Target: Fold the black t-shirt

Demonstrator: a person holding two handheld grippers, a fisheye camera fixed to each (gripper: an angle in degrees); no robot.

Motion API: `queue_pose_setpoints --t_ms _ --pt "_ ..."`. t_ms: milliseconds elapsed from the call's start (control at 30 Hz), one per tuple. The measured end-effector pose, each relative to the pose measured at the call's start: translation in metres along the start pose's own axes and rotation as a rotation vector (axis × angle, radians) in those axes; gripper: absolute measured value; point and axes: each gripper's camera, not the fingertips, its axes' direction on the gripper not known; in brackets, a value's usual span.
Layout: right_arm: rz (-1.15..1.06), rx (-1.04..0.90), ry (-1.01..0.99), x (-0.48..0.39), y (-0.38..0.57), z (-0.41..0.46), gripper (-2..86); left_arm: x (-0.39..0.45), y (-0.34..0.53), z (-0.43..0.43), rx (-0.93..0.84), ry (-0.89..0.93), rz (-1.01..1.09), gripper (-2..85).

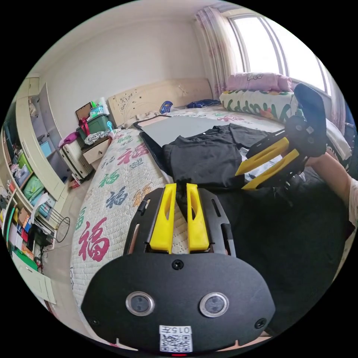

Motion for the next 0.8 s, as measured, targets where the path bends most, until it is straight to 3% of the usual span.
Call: queue_pose_setpoints --t_ms 167,533,667,800 --pt "-0.057 -0.017 0.012 -0.011 -0.019 -0.019 3.4 -0.015 0.001 0.047 -0.125 -0.013 0.029 3.3" --pt "-0.093 -0.077 -0.105 0.03 -0.103 -0.078 5.6 -0.103 0.023 0.048 -0.096 0.01 -0.022 1.9" --pt "0.231 0.041 -0.135 0.15 -0.115 -0.129 8.2 -0.138 0.035 0.011 0.015 0.009 -0.031 1.6" --pt "0.577 0.104 -0.078 0.244 -0.118 -0.139 8.4 -0.146 0.035 -0.036 0.196 0.187 0.067 1.6"
